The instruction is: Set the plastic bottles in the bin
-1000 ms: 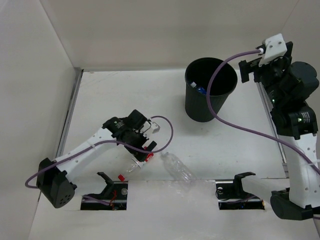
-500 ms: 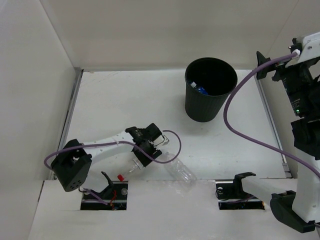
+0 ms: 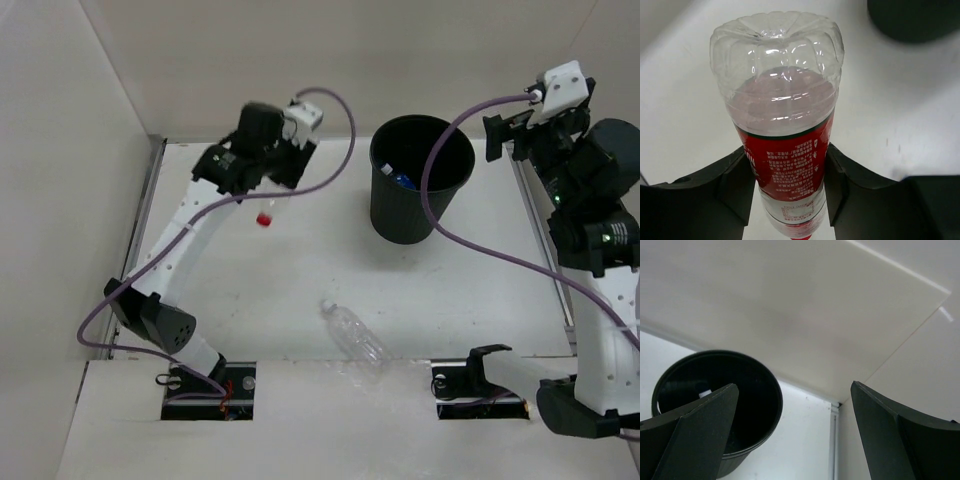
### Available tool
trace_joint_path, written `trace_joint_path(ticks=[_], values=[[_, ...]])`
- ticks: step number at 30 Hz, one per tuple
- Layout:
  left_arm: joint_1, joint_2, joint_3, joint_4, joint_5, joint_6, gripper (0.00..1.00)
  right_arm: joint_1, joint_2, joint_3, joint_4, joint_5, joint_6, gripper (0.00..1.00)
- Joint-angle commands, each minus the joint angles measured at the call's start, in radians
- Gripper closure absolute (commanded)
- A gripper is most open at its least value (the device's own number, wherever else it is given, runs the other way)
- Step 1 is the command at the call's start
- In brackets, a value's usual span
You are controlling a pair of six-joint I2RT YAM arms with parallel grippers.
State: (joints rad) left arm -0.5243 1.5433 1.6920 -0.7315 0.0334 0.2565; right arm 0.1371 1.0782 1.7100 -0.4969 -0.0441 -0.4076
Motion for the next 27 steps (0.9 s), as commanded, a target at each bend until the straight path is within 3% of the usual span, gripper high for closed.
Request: trace_joint_path(ticks=[1, 5, 9, 14, 18, 22, 24, 27], values=[[-0.016, 0.043, 0.341, -0.063, 0.060, 0.038, 0.95, -0.018, 0.031, -0.035, 0.081, -0.022, 0.044, 0.00], [-0.078, 0.190, 0.691, -0.016, 0.097, 0.029, 0.95, -0.026, 0.055, -0.047, 0.090, -0.037, 0.081, 0.00], [-0.153, 0.319, 0.846, 0.151, 0.146, 0.020, 0.95, -0.021, 0.058, -0.038, 0.090, -0.048, 0.101, 0.00], [-0.180, 0.425, 0.856, 0.449, 0.233, -0.002, 0.94, -0.026, 0.017, -0.044, 0.086, -0.056, 0.104, 0.00], [-0.182, 0.509, 0.845, 0.625, 0.263, -0.106, 0.94, -0.032, -0.037, -0.058, 0.072, -0.065, 0.116, 0.00], [-0.217, 0.595, 0.867, 0.718, 0.263, -0.128, 0.91, -0.032, -0.081, -0.070, 0.051, -0.077, 0.127, 0.00], [-0.234, 0.618, 0.874, 0.719, 0.261, -0.128, 0.77, -0.029, -0.098, -0.084, 0.038, -0.091, 0.128, 0.00], [-0.248, 0.600, 0.824, 0.724, 0.252, -0.120, 0.19, -0.020, -0.121, -0.131, 0.014, -0.105, 0.112, 0.00]])
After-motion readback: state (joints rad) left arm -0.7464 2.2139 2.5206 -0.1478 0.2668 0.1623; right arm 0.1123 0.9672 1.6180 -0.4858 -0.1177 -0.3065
